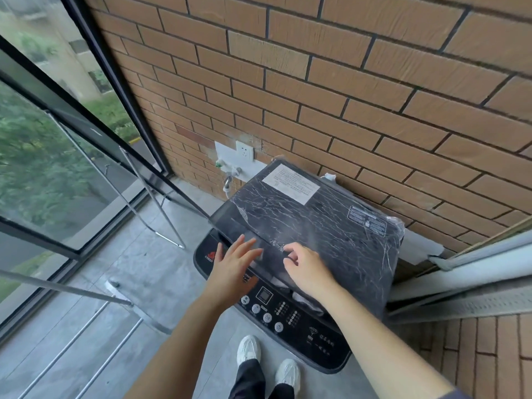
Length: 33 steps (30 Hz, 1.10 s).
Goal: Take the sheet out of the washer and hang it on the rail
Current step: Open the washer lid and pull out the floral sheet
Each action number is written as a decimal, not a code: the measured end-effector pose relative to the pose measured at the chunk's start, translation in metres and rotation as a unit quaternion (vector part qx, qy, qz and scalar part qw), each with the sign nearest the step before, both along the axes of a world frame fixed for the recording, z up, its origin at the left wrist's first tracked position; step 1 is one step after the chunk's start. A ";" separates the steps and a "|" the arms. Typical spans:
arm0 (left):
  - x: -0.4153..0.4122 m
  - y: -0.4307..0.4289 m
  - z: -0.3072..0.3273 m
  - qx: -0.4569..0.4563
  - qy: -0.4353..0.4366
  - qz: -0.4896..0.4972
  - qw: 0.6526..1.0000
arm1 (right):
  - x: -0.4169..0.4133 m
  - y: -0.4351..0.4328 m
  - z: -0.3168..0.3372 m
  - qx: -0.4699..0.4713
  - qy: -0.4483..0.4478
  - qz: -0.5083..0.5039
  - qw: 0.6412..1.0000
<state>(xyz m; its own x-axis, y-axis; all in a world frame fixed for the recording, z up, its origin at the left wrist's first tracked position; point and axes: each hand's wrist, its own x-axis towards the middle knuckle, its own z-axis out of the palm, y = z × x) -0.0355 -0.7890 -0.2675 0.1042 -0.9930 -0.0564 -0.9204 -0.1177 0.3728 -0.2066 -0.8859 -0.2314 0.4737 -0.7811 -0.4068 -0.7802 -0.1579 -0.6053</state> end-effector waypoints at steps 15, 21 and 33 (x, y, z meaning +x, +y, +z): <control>0.009 -0.054 0.046 -0.190 -0.052 -0.050 0.979 | -0.027 -0.014 0.065 -0.127 0.011 0.069 0.990; 0.011 -0.081 0.073 -0.221 -0.032 -0.047 0.974 | -0.036 -0.024 0.087 -0.242 0.035 0.067 0.967; -0.007 -0.180 0.146 -0.266 -0.031 -0.063 0.961 | -0.044 -0.087 0.127 -0.455 0.012 -0.060 0.888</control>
